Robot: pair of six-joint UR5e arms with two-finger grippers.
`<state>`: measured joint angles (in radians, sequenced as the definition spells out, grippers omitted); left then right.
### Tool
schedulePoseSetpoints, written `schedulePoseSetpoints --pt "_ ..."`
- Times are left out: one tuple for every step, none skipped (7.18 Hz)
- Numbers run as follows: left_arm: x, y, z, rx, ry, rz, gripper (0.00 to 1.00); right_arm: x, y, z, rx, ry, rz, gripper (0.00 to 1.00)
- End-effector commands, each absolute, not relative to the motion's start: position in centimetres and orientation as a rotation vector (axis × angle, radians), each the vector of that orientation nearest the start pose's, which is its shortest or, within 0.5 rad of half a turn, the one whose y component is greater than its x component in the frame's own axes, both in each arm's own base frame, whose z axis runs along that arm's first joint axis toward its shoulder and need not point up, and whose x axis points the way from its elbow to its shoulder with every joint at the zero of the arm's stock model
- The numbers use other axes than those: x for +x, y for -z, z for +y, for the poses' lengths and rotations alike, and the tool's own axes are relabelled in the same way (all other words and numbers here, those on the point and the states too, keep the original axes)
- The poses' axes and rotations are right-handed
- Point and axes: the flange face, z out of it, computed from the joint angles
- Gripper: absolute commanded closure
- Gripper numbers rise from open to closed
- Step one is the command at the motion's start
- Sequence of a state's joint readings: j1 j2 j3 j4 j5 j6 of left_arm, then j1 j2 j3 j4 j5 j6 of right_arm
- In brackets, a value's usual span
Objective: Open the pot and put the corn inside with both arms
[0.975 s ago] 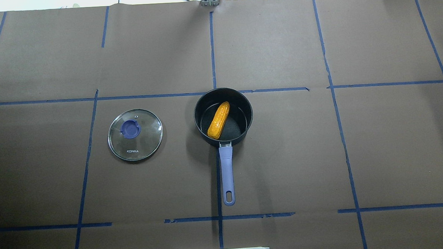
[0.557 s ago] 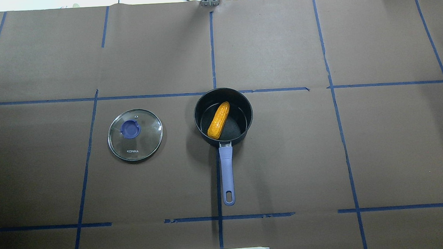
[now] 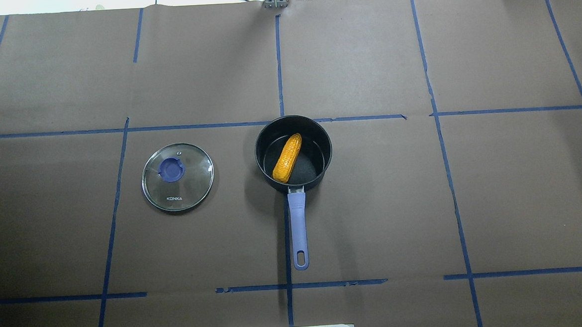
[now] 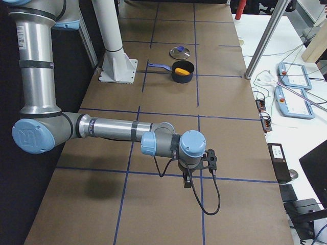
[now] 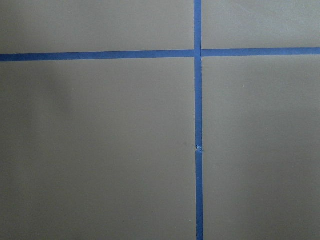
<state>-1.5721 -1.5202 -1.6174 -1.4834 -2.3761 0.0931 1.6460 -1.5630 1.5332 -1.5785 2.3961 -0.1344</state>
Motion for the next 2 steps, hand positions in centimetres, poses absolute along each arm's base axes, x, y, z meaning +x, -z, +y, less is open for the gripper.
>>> schedulePoseSetpoints --pt "-6.22 -66.59 -46.37 -0.048 -0.049 0.808 0.00 9.69 -67.01 -48.65 0.052 0.041 -0.824 0.00" --pt "-6.22 -66.59 -46.37 -0.048 -0.049 0.808 0.00 9.67 -67.15 -48.50 0.049 0.040 -0.826 0.00"
